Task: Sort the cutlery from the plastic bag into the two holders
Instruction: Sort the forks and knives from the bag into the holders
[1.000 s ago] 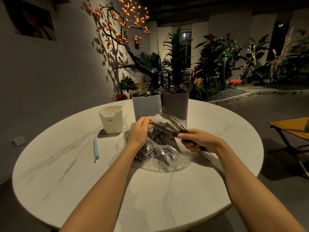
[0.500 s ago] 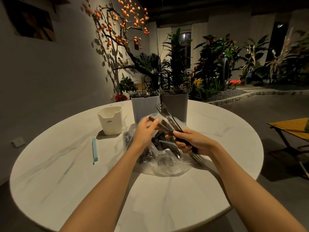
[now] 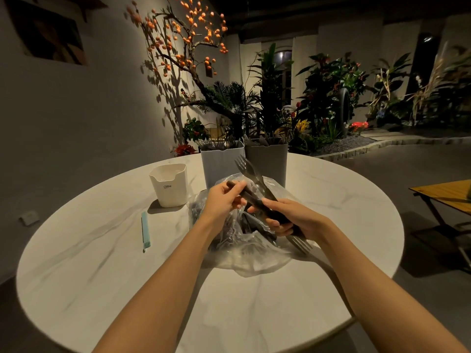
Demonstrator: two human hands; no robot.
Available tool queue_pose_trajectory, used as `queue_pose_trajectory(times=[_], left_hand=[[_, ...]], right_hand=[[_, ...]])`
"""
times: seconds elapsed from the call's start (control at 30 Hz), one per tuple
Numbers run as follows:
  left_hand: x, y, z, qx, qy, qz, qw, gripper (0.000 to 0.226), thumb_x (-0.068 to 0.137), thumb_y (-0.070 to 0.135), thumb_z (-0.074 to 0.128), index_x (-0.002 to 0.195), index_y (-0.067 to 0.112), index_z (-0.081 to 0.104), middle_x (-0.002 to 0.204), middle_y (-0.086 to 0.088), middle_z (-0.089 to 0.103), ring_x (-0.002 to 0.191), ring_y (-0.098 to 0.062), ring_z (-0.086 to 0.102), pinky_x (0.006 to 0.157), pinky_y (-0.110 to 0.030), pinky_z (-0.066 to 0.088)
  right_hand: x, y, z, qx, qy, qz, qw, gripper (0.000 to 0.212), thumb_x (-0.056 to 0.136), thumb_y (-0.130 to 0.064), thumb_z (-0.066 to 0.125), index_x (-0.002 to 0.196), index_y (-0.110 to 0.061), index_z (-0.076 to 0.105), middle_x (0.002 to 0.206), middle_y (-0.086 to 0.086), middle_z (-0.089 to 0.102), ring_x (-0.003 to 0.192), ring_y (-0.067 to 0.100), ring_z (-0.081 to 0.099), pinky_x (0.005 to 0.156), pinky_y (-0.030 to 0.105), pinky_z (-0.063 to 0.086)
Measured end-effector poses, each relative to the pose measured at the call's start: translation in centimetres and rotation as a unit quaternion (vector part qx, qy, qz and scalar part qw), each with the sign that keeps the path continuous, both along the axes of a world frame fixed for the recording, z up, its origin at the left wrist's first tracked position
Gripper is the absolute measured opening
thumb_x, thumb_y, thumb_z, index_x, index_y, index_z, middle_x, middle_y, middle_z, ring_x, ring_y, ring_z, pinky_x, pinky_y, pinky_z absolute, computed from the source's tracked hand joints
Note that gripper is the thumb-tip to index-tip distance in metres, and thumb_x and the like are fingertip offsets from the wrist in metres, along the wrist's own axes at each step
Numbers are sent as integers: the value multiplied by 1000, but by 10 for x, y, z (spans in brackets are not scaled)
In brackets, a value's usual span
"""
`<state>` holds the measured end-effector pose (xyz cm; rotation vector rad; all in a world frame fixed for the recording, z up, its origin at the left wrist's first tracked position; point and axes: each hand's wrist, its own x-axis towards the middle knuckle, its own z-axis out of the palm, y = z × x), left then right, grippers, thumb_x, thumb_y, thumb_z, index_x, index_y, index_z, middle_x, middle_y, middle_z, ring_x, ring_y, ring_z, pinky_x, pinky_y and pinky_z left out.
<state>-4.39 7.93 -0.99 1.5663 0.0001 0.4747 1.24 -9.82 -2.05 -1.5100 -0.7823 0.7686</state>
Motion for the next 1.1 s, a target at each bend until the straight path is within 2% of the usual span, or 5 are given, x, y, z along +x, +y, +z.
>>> queue_pose_trajectory(times=[0.6, 0.67, 0.8, 0.93, 1.1], left_hand=[[4, -4, -2, 104, -29, 161, 981, 15, 95, 14, 59, 109, 9, 58, 89, -2, 61, 71, -13, 65, 65, -21, 57], [7, -4, -8, 291, -12, 200, 936, 15, 98, 23, 53, 107, 14, 60, 100, -2, 58, 92, -16, 56, 80, -26, 51], [3, -3, -14, 625, -93, 248, 734, 28, 98, 30, 38, 92, 20, 63, 117, -4, 51, 116, -23, 39, 99, -39, 20], [1, -9, -13, 679, -110, 141, 712, 33, 98, 30, 32, 86, 17, 60, 91, -1, 62, 91, -21, 52, 97, -36, 28], [1, -13, -6, 703, -85, 186, 681, 40, 101, 31, 28, 76, 20, 57, 79, 1, 66, 70, -17, 45, 85, -35, 33]], right_hand=[[-1, -5, 3, -23, 27, -103, 994, 23, 101, -27, 46, 99, -6, 55, 75, 9, 66, 53, 14, 53, 51, 19, 49], [0, -6, 1, -26, 13, -90, 996, 24, 102, -27, 44, 98, -5, 53, 69, 6, 60, 48, 11, 46, 47, 16, 42], [2, -8, 0, -18, -8, -61, 998, 23, 102, -28, 43, 99, -6, 51, 67, 5, 55, 47, 9, 40, 46, 16, 38], [0, -8, 0, -17, -24, -73, 997, 23, 101, -24, 46, 99, -4, 57, 72, 9, 65, 48, 12, 51, 48, 18, 46], [-1, -7, 2, -12, -10, -112, 994, 25, 102, -21, 45, 99, -2, 60, 79, 14, 71, 60, 20, 66, 58, 25, 57]])
